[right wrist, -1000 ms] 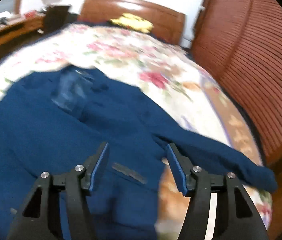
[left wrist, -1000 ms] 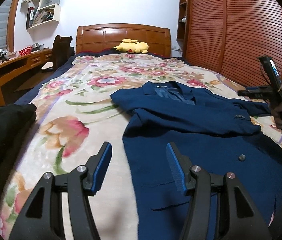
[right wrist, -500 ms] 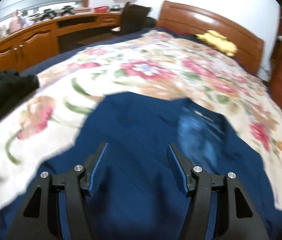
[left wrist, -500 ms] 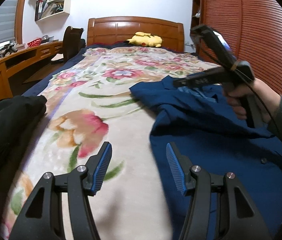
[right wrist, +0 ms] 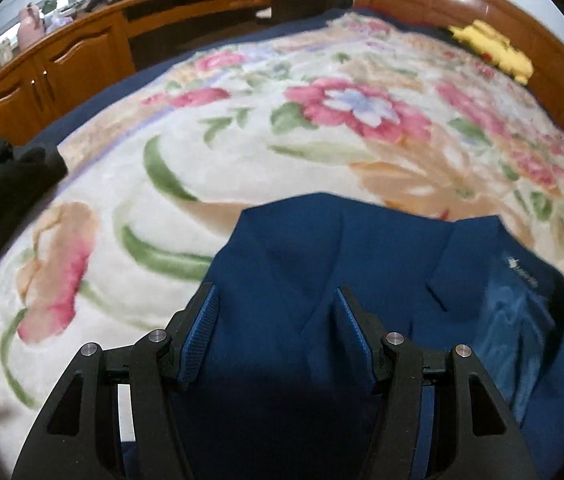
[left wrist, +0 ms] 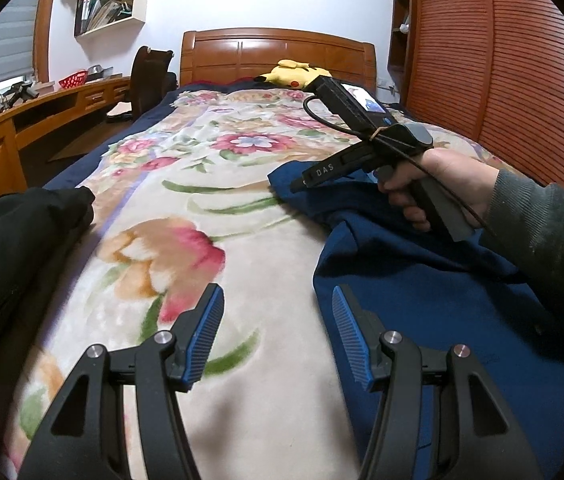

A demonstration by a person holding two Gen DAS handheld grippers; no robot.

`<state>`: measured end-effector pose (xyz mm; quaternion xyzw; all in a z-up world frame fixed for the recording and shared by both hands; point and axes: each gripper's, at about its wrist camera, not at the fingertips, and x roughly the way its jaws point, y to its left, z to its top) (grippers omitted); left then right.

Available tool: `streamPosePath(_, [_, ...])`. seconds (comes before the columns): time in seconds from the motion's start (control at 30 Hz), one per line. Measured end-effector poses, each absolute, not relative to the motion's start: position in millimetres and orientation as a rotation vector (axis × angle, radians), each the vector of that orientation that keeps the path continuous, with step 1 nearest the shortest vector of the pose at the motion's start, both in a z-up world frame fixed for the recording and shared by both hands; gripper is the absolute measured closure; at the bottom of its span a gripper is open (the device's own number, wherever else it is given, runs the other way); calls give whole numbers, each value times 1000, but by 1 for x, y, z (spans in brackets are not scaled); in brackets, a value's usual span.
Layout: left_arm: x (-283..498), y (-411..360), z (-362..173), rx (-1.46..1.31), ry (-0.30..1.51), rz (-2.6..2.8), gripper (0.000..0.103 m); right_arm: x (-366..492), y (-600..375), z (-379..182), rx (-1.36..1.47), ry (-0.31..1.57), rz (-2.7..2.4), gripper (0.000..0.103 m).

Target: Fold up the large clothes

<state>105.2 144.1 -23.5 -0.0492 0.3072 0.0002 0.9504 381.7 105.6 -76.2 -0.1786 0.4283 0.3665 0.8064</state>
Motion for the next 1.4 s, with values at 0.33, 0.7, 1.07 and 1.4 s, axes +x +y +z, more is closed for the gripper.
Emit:
streamPosePath(0.33, [106,147,-25,-119,637,10,47,360,123,-54,-482,824,911,102])
streamPosePath(0.7, [106,146,-25,-111,640,15,47,389,112,-20,-427,598,582,103])
streamPosePath(1.07, [103,144,-23,-104,628,14,47,341,62,-14,-422,655,647,44])
streamPosePath(1.4, [106,134,-22,-100,627,-2,47,252,-51,-9,-412,677,616,44])
